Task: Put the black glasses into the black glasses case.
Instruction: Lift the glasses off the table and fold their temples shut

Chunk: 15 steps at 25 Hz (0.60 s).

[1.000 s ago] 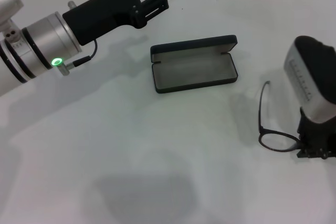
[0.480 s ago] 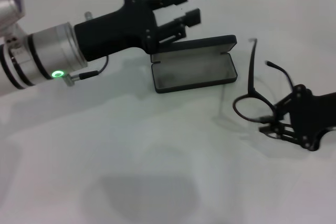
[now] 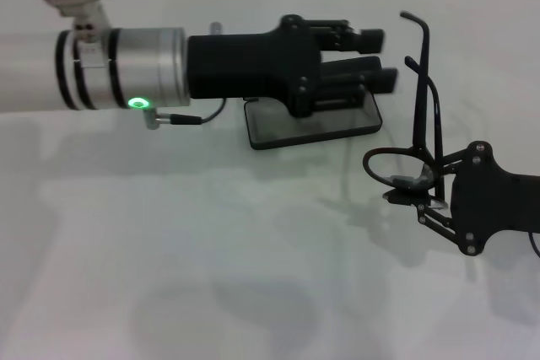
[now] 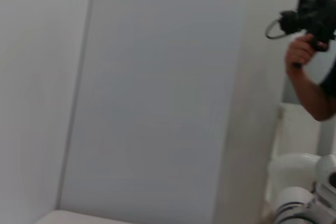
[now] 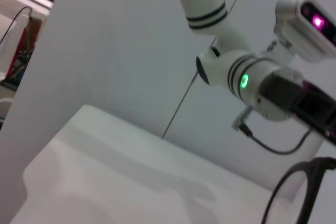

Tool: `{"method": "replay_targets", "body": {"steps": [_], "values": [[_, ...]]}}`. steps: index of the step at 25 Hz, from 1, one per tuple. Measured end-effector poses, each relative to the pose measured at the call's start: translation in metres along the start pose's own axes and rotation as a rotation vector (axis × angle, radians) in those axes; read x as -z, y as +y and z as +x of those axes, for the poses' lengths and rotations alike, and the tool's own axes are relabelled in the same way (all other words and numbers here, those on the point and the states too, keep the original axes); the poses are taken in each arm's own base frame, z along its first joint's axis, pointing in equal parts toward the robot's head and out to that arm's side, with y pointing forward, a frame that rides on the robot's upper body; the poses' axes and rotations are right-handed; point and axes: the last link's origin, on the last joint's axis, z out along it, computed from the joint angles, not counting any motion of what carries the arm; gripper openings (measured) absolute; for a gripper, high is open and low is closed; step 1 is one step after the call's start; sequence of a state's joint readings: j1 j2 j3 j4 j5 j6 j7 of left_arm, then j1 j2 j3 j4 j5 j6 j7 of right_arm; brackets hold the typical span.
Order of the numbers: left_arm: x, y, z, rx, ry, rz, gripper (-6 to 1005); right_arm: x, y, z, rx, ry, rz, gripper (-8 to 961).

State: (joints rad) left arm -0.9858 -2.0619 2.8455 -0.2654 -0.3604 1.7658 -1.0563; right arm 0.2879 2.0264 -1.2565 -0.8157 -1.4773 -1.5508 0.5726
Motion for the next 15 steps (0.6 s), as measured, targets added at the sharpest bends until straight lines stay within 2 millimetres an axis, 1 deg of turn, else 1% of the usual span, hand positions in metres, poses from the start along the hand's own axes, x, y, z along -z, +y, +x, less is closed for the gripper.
{"method": "replay_targets", "body": {"steps": [5, 11, 15], "values": [[-0.012, 0.002, 0.003, 0.005, -0.026, -0.043, 534, 0.001, 0.003, 0.001, -0.002, -0.008, 0.011, 104], [-0.01, 0.001, 0.011, -0.009, 0.023, -0.044, 534, 0.003, 0.006, 0.003, -0.021, -0.002, 0.012, 105], [-0.012, 0.007, 0.015, -0.015, 0.049, -0.085, 533, 0.004, 0.008, 0.004, -0.029, 0.002, 0.008, 105]]}}
